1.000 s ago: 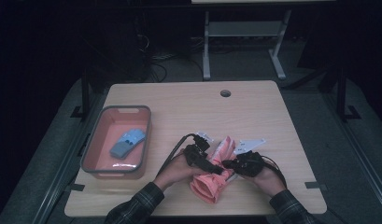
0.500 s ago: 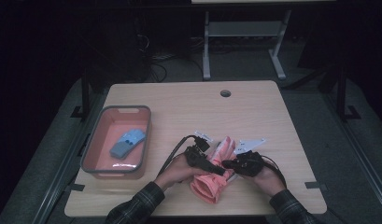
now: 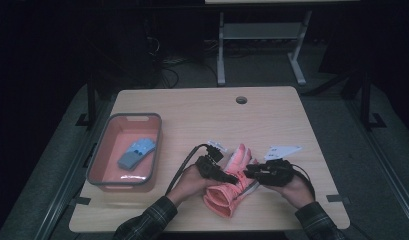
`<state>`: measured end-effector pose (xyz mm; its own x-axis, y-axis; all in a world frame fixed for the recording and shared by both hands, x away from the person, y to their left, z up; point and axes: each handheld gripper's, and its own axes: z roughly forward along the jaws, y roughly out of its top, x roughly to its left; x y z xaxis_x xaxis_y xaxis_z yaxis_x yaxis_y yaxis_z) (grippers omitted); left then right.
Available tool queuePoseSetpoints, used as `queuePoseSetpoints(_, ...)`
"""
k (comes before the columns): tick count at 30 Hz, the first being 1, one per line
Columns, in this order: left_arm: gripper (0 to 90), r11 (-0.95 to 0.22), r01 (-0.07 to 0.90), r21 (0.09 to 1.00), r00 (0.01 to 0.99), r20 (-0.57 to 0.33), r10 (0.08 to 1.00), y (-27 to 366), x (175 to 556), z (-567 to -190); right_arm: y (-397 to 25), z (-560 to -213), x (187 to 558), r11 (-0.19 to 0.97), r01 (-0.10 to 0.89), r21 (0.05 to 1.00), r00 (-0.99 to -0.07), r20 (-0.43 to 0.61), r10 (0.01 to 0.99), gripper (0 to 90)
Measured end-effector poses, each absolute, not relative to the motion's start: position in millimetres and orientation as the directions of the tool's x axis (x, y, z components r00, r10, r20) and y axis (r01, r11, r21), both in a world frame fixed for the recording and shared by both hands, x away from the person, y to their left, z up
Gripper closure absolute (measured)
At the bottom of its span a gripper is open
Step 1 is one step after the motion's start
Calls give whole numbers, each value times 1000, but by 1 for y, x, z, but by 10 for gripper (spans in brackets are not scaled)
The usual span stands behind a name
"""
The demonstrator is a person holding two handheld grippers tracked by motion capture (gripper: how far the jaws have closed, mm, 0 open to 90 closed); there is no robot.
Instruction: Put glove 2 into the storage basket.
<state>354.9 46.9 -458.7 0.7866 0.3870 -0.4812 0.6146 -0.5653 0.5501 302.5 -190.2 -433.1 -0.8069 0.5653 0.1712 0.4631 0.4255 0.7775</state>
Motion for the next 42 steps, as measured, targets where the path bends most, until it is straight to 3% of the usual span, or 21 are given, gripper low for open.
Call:
queuePoseSetpoints(3, 583, -561, 609, 560, 791, -479, 381, 47, 353, -455, -211, -428, 302, 360, 470, 806, -763, 165, 626, 511)
queuePoseSetpoints(6, 601, -551, 613, 567, 788, -495, 367, 47, 352, -449, -229, -430, 304, 321, 477, 818, -713, 147, 686, 401)
queuePoseSetpoints(15, 610, -533, 593, 604, 803, -496, 331, 53, 349, -431, -260, -455, 319, 259, 570, 780, -553, 131, 823, 219)
queuePoseSetpoints(24, 608, -488, 586, 647, 810, -470, 350, 72, 351, -406, -252, -472, 325, 324, 606, 726, -537, 74, 840, 139)
queuePoseSetpoints(42, 600, -407, 601, 687, 785, -412, 463, 126, 358, -372, -244, -483, 329, 380, 583, 718, -574, 33, 818, 86)
